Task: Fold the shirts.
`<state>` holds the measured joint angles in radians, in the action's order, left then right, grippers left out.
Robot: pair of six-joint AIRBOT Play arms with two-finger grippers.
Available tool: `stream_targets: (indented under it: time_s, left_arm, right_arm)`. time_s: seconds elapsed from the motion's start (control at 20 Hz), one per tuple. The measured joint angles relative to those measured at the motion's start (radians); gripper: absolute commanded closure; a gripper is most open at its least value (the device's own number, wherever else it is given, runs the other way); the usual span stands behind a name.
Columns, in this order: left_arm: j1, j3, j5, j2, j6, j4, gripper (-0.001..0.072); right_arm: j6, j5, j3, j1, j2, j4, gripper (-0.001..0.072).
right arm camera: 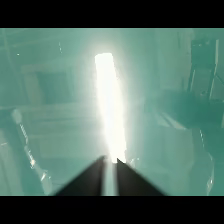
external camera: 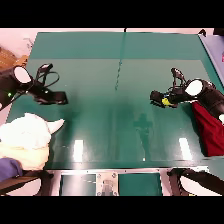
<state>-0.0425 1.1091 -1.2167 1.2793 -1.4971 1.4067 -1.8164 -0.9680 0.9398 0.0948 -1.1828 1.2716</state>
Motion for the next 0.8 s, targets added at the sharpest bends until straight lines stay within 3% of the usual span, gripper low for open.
stream_targets:
  time_s: [0.25,0.4,0.55,0.6,0.65,0.7,0.8]
  left_arm:
    - [0.011,-0.021,-0.196,0.0,-0.126,0.378,-0.0013]
    - [0.058,-0.091,-0.253,0.0,-0.159,0.47,-0.0013]
    - [0.124,-0.188,-0.217,0.0,-0.182,0.494,0.0]
    - [0.142,-0.217,-0.188,0.0,-0.185,0.491,0.0098]
    - [0.156,-0.241,-0.152,0.0,-0.184,0.481,0.0492]
    - [0.165,-0.257,-0.119,0.0,-0.177,0.472,0.0685]
    - [0.179,-0.27,-0.072,0.0,-0.134,0.461,0.0686]
  right_arm:
    - [0.0,0.0,0.0,0.0,0.0,0.0,0.0438]
    - [0.0,0.0,0.0,0.0,0.0,0.0,0.0439]
    - [0.0,0.0,0.0,0.0,0.0,0.0,0.044]
    - [0.0,0.0,0.0,0.0,0.0,0.0,0.0442]
    - [0.0,0.0,0.0,0.0,0.0,0.0,0.045]
    - [0.0,0.0,0.0,0.0,0.0,0.0,0.0451]
    - [0.001,-0.006,0.0,0.0,0.0,-0.002,0.052]
